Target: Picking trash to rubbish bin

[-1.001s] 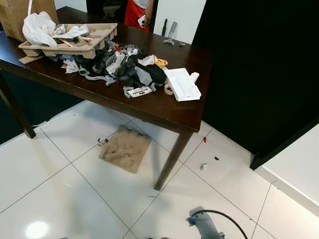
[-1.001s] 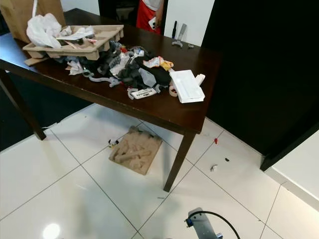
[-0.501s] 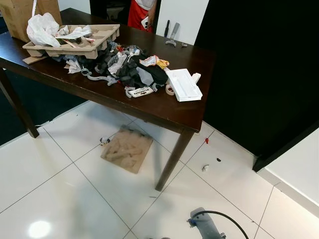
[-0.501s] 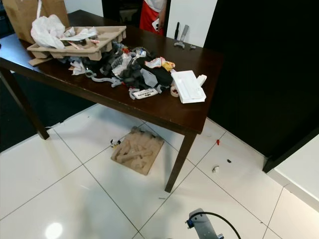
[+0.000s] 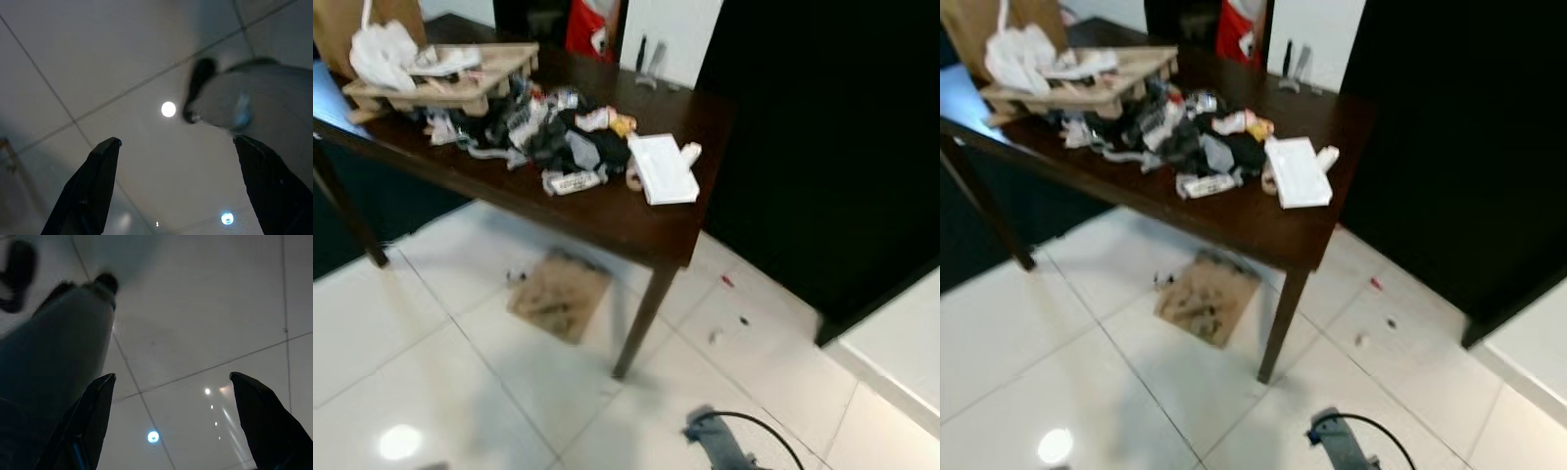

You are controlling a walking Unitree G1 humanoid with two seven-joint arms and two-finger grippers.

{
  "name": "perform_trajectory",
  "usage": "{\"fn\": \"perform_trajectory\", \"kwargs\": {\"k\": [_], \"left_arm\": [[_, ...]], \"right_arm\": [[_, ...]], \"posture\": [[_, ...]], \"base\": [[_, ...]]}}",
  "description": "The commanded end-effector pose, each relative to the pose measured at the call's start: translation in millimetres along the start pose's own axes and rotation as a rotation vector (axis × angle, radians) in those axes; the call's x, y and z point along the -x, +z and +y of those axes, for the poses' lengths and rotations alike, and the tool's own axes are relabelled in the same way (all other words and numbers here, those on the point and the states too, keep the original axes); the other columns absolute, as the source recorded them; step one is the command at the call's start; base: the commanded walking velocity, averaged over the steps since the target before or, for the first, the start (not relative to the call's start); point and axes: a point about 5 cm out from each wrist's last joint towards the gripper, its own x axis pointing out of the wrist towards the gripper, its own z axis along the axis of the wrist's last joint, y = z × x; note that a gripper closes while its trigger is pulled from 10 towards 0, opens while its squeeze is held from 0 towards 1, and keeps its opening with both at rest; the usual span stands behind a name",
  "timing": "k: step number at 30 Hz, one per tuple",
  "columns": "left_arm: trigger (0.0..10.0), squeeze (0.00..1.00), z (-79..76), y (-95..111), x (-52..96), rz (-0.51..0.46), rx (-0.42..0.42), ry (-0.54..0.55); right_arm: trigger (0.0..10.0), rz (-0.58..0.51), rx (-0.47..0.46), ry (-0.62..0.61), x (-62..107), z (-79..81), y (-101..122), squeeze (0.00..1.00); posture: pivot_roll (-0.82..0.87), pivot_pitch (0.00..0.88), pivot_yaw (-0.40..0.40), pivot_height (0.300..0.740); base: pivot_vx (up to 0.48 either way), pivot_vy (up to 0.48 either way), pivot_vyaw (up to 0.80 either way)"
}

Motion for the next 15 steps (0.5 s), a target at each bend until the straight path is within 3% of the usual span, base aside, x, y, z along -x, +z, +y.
{"fn": "perform_trajectory", "kwargs": {"k": [1, 15], "left_arm": [[10.0, 0.0, 2.8, -16.4, 2.5, 0.048, 0.009, 0.011], [10.0, 0.0, 17.1, -13.4, 4.0, 0.002, 0.11, 0.091]], "right_arm": [[10.0, 0.027, -0.012, 0.011, -0.1, 3.7, -8.4, 0.0], [10.0, 0.036, 0.006, 0.008, 0.3, 1.7, -10.3, 0.0]], "posture": [[0.23, 0.093, -0.101, 0.74], [0.26, 0.084, -0.124, 0.74]], "base": [[0.0, 0.0, 0.0], [0.0, 0.0, 0.0]]}}
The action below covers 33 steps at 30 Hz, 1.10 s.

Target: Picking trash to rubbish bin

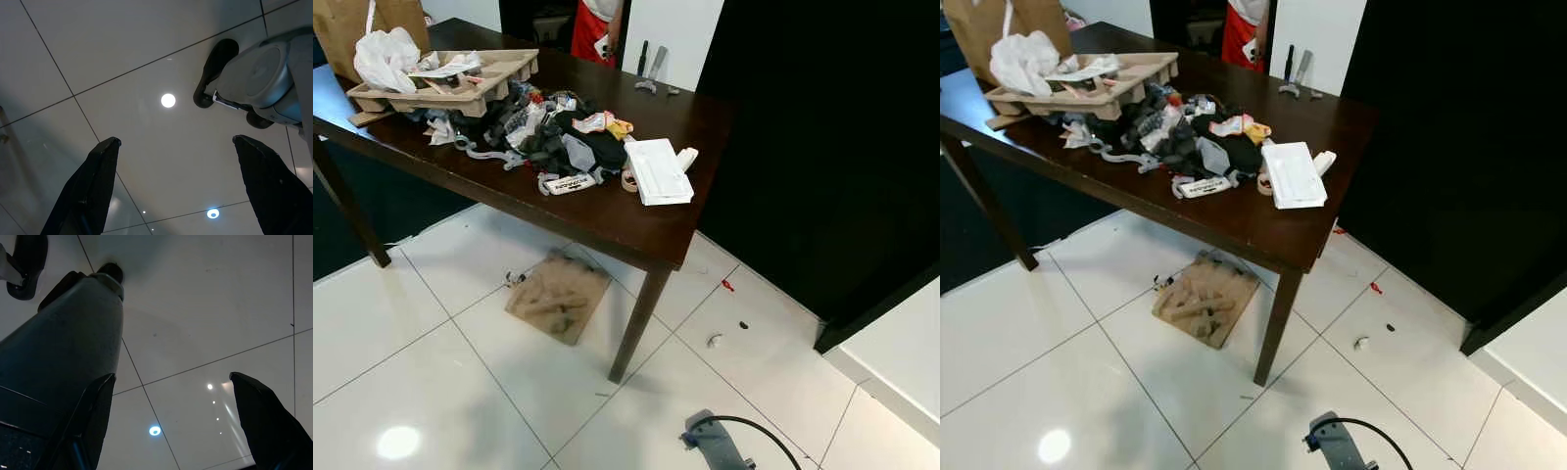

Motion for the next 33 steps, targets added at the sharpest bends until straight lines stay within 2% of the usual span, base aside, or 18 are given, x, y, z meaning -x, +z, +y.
{"fn": "perform_trajectory", "kwargs": {"k": [1, 4, 9, 17, 23, 24, 27, 30, 33], "left_arm": [[10.0, 0.0, 6.9, -1.5, 0.7, 0.0, 0.011, 0.026], [10.0, 0.0, 9.3, -0.5, 0.9, -0.007, 0.032, 0.026], [10.0, 0.0, 7.2, -0.2, 0.8, -0.014, 0.041, 0.022], [10.0, 0.0, 7.9, 1.7, 1.0, -0.042, 0.081, 0.044], [10.0, 0.0, 22.8, 12.4, 1.8, -0.099, 0.131, 0.091], [10.0, 0.0, 32.2, 21.7, 2.7, -0.15, 0.152, 0.119], [10.0, 0.0, 37.9, 28.2, 3.6, -0.186, 0.172, 0.136], [10.0, 0.0, 52.0, 45.5, 6.2, -0.269, 0.233, 0.182], [10.0, 0.0, 62.6, 60.2, 9.1, -0.333, 0.245, 0.22]], "right_arm": [[10.0, 0.022, 0.004, -0.002, 0.5, -1.3, -6.7, 0.0], [10.0, 0.01, 0.011, -0.002, 0.4, -2.5, -1.8, 0.0], [10.0, 0.007, 0.017, -0.001, 0.3, -2.2, 0.4, 0.0], [10.0, 0.015, 0.021, 0.001, 0.4, -1.6, -2.7, 0.0], [10.0, 0.023, 0.037, 0.002, 0.6, -2.0, -5.8, 0.0], [10.0, 0.028, 0.057, 0.0, 0.9, -3.7, -6.7, 0.0], [10.0, 0.03, 0.066, 0.0, 1.1, -4.5, -7.0, 0.0], [10.0, 0.021, 0.063, -0.005, 1.3, -7.0, -3.3, 0.0], [10.0, 0.015, 0.057, -0.007, 1.0, -6.2, -1.0, 0.0]], "posture": [[0.26, 0.084, -0.124, 0.74], [0.27, 0.086, -0.127, 0.74], [0.28, 0.088, -0.133, 0.74], [0.28, 0.096, -0.132, 0.74], [0.28, 0.083, -0.133, 0.74], [0.28, 0.075, -0.132, 0.74], [0.28, 0.071, -0.13, 0.74], [0.28, 0.072, -0.132, 0.74], [0.29, 0.048, -0.134, 0.74]], "base": [[0.0, 0.0, 0.0], [0.0, 0.0, 0.0], [0.0, -0.48, 0.0], [0.0, 0.0, 0.0], [0.0, 0.0, 0.0], [0.0, 0.0, 0.0], [0.0, 0.0, 0.0], [0.261, 0.0, 0.0], [0.262, 0.0, 0.0]]}}
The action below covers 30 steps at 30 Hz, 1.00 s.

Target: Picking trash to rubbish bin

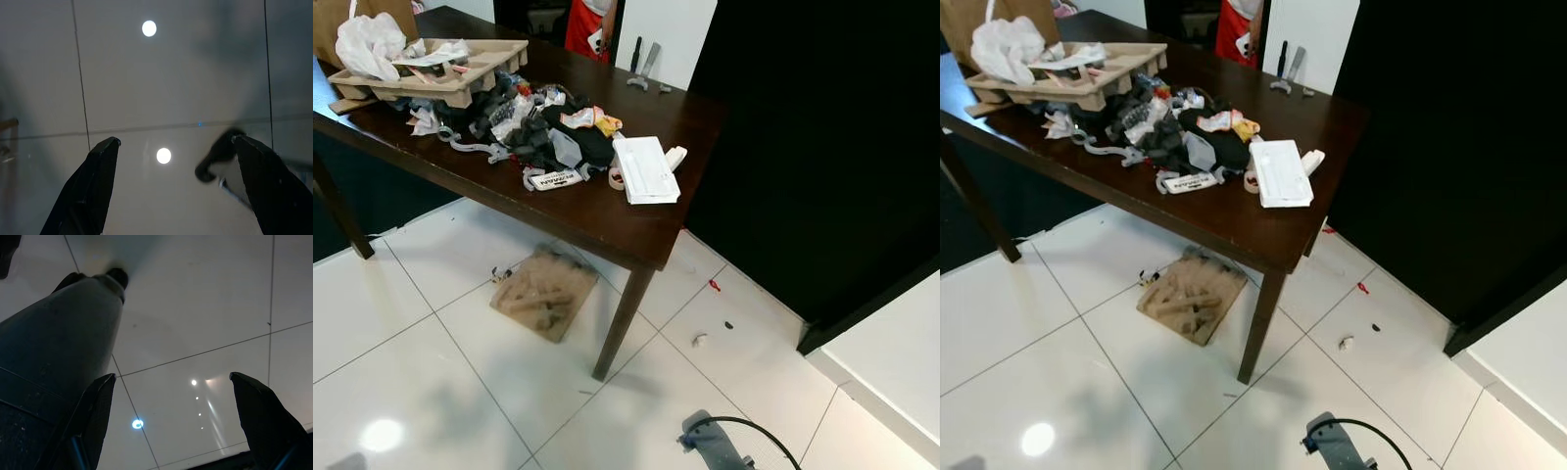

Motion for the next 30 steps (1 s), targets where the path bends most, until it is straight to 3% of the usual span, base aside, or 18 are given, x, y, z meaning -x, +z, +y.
{"fn": "perform_trajectory", "kwargs": {"k": [1, 9, 19, 20, 22, 23, 26, 27, 30], "left_arm": [[10.0, 0.0, 5.5, 6.1, -1.0, -0.028, 0.017, 0.026], [10.0, 0.0, 2.7, 28.9, -5.3, -0.124, 0.072, 0.027], [10.0, 0.0, 1.5, 32.0, -5.7, -0.139, 0.069, 0.023], [10.0, 0.0, -10.1, 96.3, -7.0, -0.423, 0.057, 0.008], [10.0, 0.0, -18.4, 135.5, -1.4, -0.595, 0.046, -0.009], [10.0, 0.0, -18.4, 135.5, -1.4, -0.595, 0.046, -0.009], [10.0, 0.0, -33.8, 180.7, 12.4, -0.788, 0.027, -0.061], [10.0, 0.0, -33.8, 180.7, 12.4, -0.788, 0.027, -0.061], [10.0, 0.0, -46.2, 210.8, 26.6, -0.919, -0.001, -0.104]], "right_arm": [[10.0, 0.011, -0.009, -0.013, 0.8, -4.5, -3.4, 0.0], [10.0, 0.0, -0.008, 0.005, -0.5, 2.5, 1.2, 0.0], [10.0, 0.0, -0.009, 0.005, -0.5, 2.6, 1.3, 0.0], [10.0, 0.012, -0.01, 0.005, -0.1, 1.7, -3.4, 0.0], [10.0, 0.016, -0.01, 0.004, 0.0, 1.0, -4.7, 0.0], [10.0, 0.016, -0.01, 0.004, 0.0, 1.0, -4.7, 0.0], [10.0, 0.011, -0.01, 0.005, -0.1, 1.5, -3.0, 0.0], [10.0, 0.011, -0.01, 0.005, -0.1, 1.5, -3.0, 0.0], [10.0, 0.008, -0.007, 0.007, -0.3, 1.9, -1.3, 0.0]], "posture": [[0.29, 0.048, -0.134, 0.74], [0.3, 0.048, -0.131, 0.74], [0.3, 0.048, -0.131, 0.74], [0.3, 0.065, -0.135, 0.74], [0.3, 0.069, -0.136, 0.74], [0.3, 0.069, -0.136, 0.74], [0.3, 0.075, -0.131, 0.74], [0.3, 0.075, -0.131, 0.74], [0.31, 0.082, -0.127, 0.74]], "base": [[0.262, 0.0, 0.0], [0.274, 0.0, 0.0], [0.296, 0.0, 0.0], [0.319, 0.0, 0.0], [0.326, 0.0, 0.0], [0.33, 0.0, 0.0], [0.333, 0.0, 0.0], [0.334, 0.0, 0.0], [0.334, 0.0, 0.0]]}}
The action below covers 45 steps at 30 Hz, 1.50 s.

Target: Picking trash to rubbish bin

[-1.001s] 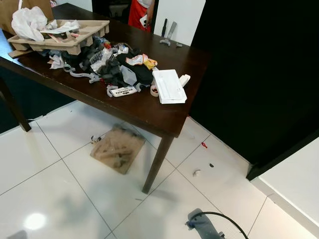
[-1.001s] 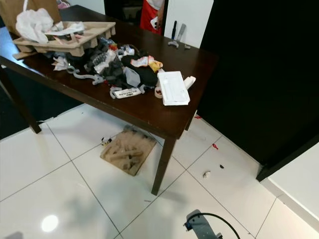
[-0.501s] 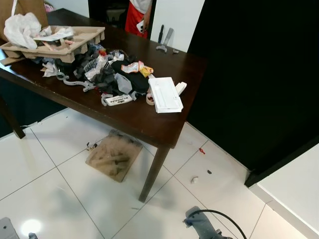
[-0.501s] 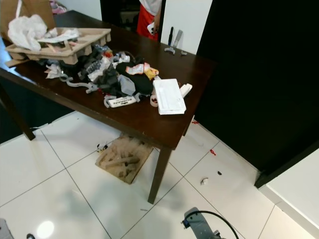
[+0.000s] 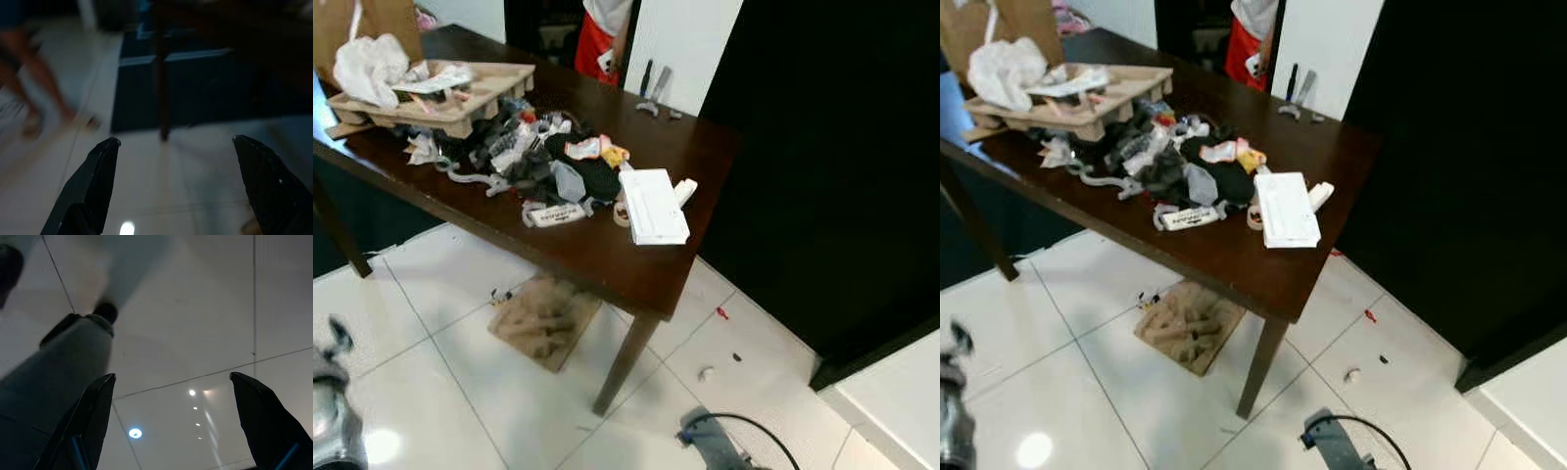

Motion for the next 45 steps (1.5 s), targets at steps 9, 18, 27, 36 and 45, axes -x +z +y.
{"fn": "perform_trajectory", "kwargs": {"k": [9, 18, 27, 36, 45], "left_arm": [[10.0, 0.0, -44.1, 72.9, -15.2, -0.287, -0.017, -0.177], [10.0, 0.0, -93.8, 121.8, -4.2, -0.417, 0.071, -0.393], [10.0, 0.0, -124.6, 150.0, 14.9, -0.447, 0.146, -0.645], [10.0, 0.0, -146.7, 154.3, 38.1, -0.361, 0.269, -1.01], [10.0, 0.0, -153.5, 132.8, 37.1, -0.206, 0.256, -1.011]], "right_arm": [[10.0, 0.041, -0.019, -0.001, 0.9, -0.4, -13.8, 0.0], [10.0, 0.045, -0.026, -0.002, 0.9, -0.3, -14.8, 0.0], [10.0, 0.046, -0.03, 0.003, 0.5, 2.3, -15.4, 0.0], [10.0, 0.06, -0.029, -0.002, 1.3, 0.2, -20.4, 0.0], [10.0, 0.069, -0.031, -0.007, 2.1, -1.3, -25.6, 0.0]], "posture": [[0.3, 0.094, -0.124, 0.74], [0.3, 0.105, -0.124, 0.74], [0.29, 0.11, -0.125, 0.74], [0.28, 0.116, -0.13, 0.74], [0.26, 0.124, -0.133, 0.74]], "base": [[0.336, 0.0, 0.0], [0.339, 0.0, 0.0], [0.197, 0.0, 0.0], [0.0, 0.0, 0.0], [0.0, 0.0, 0.0]]}}
